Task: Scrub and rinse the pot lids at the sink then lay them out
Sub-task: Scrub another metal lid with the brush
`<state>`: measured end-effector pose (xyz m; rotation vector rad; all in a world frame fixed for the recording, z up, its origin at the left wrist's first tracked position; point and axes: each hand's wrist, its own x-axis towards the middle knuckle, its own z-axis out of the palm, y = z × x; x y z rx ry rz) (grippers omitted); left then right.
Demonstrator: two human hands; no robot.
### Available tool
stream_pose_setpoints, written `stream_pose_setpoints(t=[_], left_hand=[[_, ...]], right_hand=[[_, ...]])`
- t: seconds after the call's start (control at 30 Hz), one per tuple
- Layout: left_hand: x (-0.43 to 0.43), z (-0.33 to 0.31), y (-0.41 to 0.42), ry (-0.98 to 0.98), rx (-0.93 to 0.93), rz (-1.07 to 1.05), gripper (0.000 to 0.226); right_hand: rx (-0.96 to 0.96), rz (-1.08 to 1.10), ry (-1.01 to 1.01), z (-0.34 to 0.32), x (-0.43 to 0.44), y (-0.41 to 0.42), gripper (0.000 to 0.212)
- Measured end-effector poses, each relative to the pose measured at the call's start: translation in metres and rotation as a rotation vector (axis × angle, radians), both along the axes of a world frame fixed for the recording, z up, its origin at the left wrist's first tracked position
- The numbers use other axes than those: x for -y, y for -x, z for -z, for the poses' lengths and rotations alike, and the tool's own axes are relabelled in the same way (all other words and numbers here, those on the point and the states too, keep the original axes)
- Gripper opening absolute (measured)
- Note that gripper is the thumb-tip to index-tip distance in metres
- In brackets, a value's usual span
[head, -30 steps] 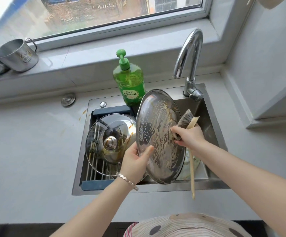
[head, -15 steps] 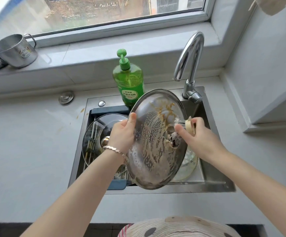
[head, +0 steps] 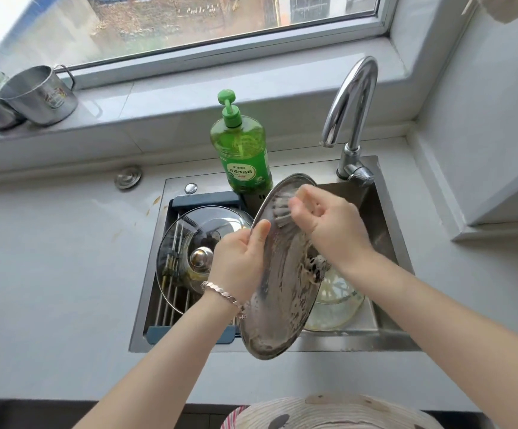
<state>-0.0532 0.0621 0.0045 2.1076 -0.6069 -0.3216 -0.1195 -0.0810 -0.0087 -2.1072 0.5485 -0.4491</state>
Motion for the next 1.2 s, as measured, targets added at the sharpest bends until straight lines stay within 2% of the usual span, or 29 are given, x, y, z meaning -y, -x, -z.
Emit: stream_pose_setpoints(t=[0.07,0.2,0.23,0.33,0.4,0.47,0.57,0.7,0.77,0.9,0.93,1.07,1.13,1.2], left_hand=[[0.0,0.002,-0.002,-0.008,0.012,0.007,0.051],[-0.003,0.002,0.001,-0.024,0.061,0.091,0.059],[-0.002,0.001,0.003,-0.032,0.078,0.103,0.056],[0.001,-0.001,0.001,0.046,0.05,0.101,0.067],[0.0,-0.003,-0.004,0.087,0.031,0.079,0.072],[-0.001,-0.005,-0.004,0.088,0.015,0.069,0.073],[0.002,-0.004,0.003,0.061,0.04,0.079,0.067],[0.005,-0.009,0.004,0.111,-0.012,0.045,0.061],[0.002,-0.012,0.003,0.122,-0.022,0.044,0.058],[0.0,-0.012,0.008,0.025,0.057,0.045,0.053],[0.001,-0.01,0.008,0.011,0.078,0.042,0.054],[0.002,-0.008,0.005,0.02,0.081,-0.003,0.048],[-0.001,-0.009,0.006,0.042,0.086,-0.003,0.052],[-0.002,-0.011,0.011,0.055,0.118,0.02,0.053]], right_hand=[[0.03,-0.106,0.056,-0.007,-0.019,0.005,0.024],[-0.096,0.116,0.021,-0.008,0.031,-0.011,0.03],[-0.087,0.116,0.02,-0.008,0.031,-0.011,0.03],[0.015,-0.131,0.14,-0.016,-0.01,0.006,0.023],[0.042,-0.232,0.197,-0.019,-0.028,0.018,0.029],[0.03,-0.143,0.213,-0.018,-0.006,0.008,0.027],[-0.02,0.055,0.107,-0.014,0.024,-0.006,0.026],[0.077,-0.189,0.255,-0.018,-0.028,0.018,0.038],[0.063,-0.193,0.152,-0.018,-0.016,0.017,0.032],[-0.049,0.181,-0.027,-0.001,0.048,-0.011,0.031],[-0.043,0.17,-0.033,-0.001,0.043,-0.011,0.031],[0.063,-0.14,-0.012,-0.007,0.007,-0.002,0.025],[0.041,-0.01,-0.067,0.001,0.036,-0.012,0.023],[-0.116,0.192,-0.153,0.013,0.07,-0.023,0.034]])
